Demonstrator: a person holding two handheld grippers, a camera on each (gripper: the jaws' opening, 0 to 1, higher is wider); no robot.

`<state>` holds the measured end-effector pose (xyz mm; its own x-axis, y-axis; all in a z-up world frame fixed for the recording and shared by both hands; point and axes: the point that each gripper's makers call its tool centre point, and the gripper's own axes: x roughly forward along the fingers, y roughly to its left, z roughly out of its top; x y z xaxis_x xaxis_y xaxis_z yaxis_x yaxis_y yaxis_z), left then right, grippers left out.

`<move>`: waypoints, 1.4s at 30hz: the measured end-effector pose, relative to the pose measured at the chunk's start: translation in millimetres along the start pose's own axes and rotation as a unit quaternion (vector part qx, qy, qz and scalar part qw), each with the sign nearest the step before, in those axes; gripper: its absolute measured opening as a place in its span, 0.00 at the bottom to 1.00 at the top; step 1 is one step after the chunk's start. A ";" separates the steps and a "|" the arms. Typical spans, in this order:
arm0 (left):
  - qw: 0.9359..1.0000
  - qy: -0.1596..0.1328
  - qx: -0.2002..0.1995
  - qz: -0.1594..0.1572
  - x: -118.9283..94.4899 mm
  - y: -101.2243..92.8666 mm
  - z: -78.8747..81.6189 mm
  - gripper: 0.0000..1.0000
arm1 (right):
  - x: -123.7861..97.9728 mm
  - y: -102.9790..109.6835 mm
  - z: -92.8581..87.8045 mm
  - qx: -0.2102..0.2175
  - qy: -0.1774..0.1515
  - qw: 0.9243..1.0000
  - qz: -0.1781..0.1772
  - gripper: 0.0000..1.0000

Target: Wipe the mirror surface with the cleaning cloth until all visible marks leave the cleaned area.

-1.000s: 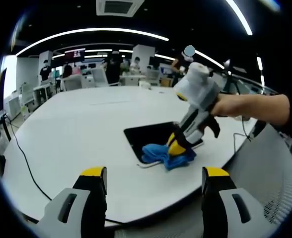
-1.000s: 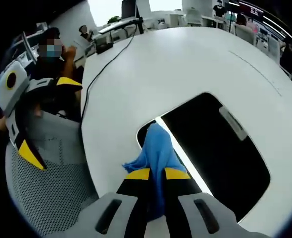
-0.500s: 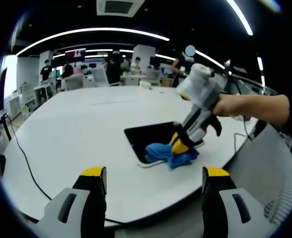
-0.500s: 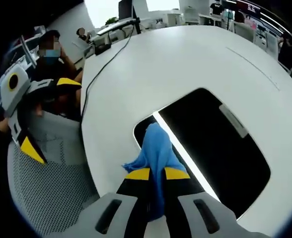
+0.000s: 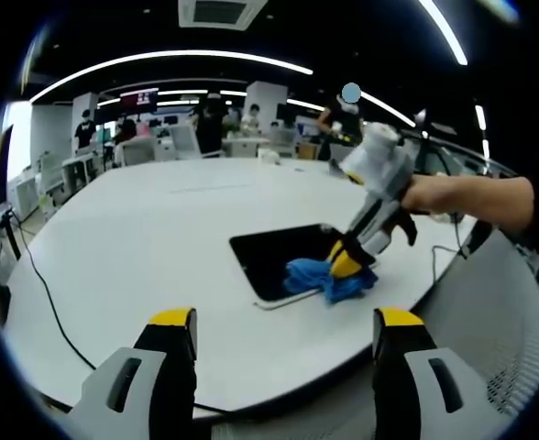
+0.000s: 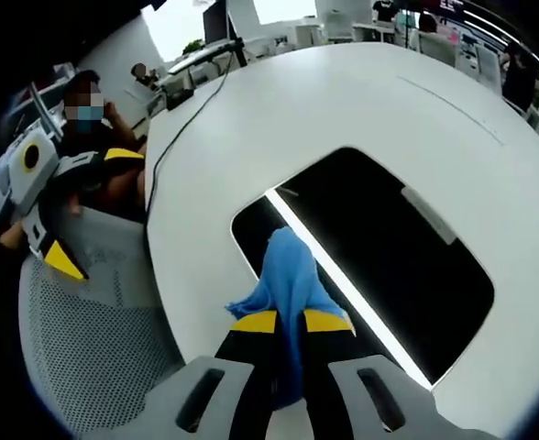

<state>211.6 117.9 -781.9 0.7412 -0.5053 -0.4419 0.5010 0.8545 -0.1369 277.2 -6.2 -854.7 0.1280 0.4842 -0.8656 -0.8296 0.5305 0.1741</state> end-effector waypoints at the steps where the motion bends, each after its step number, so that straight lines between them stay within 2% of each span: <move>1: 1.000 0.000 0.000 0.000 0.0 0.0 0.0 0.78 | -0.4 -0.4 -0.5 0.001 0.000 1.000 0.000 0.03; 12: 1.000 0.002 -0.001 -0.001 0.0 -0.2 -0.8 0.78 | -0.6 -3.4 -0.5 0.003 -0.008 1.000 0.001 0.03; 19: 1.000 0.002 -0.001 -0.001 -0.1 -0.4 -0.9 0.78 | -1.6 -6.6 0.6 0.037 -0.027 0.999 0.023 0.03; 24: 1.000 0.002 -0.001 -0.002 0.1 -0.6 -0.8 0.77 | -0.3 -7.5 3.4 0.017 -0.023 0.999 0.016 0.03; 29: 1.000 0.002 -0.001 -0.002 0.3 -0.8 -0.6 0.77 | 0.8 -12.1 6.0 0.016 -0.019 1.000 0.017 0.03; 34: 1.000 0.001 -0.001 -0.002 0.4 -0.9 -0.5 0.77 | 1.1 -11.2 9.5 -0.004 -0.031 0.999 0.011 0.03; 36: 1.000 0.000 -0.001 -0.001 0.3 -0.6 -0.3 0.77 | 0.5 -7.7 8.9 0.004 -0.027 0.999 0.018 0.03; 37: 1.000 0.000 -0.001 -0.001 0.2 -0.4 -0.1 0.77 | 0.8 -10.2 11.3 -0.003 -0.033 0.999 0.008 0.03; 42: 1.000 0.001 -0.001 -0.001 -0.1 -0.1 -0.5 0.77 | 1.2 -12.3 15.3 -0.002 -0.040 0.999 0.004 0.03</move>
<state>211.3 117.9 -782.3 0.7396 -0.5067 -0.4430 0.5015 0.8539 -0.1392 295.9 -1.5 -850.8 0.1632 0.5424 -0.8241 -0.8325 0.5240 0.1800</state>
